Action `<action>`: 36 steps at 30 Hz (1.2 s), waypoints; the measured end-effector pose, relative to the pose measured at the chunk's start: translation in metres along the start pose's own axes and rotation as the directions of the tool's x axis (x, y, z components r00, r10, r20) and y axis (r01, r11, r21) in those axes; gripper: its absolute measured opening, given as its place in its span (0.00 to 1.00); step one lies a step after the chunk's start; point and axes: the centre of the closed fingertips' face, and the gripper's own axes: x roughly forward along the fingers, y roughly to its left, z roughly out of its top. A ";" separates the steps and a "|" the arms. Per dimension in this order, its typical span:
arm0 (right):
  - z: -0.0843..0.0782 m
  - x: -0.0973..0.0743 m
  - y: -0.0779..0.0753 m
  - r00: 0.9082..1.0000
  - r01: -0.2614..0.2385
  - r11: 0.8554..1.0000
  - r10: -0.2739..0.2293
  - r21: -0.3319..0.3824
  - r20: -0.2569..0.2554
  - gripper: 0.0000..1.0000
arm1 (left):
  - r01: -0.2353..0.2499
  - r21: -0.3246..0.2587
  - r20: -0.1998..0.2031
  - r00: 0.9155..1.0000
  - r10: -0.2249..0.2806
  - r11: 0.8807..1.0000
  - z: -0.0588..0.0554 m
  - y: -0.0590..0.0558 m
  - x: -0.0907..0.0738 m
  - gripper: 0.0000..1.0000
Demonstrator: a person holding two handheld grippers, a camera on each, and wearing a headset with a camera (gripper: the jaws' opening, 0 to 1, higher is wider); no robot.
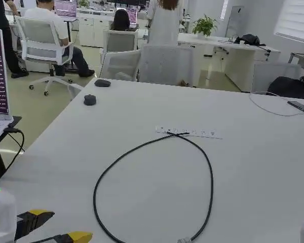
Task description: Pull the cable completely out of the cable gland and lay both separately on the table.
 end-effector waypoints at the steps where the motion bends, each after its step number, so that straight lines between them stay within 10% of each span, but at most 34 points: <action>1: 0.000 0.000 0.000 1.000 -0.002 1.000 0.002 -0.003 -0.002 0.51 | -0.002 -0.009 0.004 1.000 0.002 1.000 0.000 0.001 0.000 0.56; 36: -0.001 0.001 -0.001 1.000 0.017 1.000 -0.017 -0.015 0.000 0.50 | -0.024 0.003 -0.014 1.000 0.024 1.000 -0.004 0.003 -0.001 0.52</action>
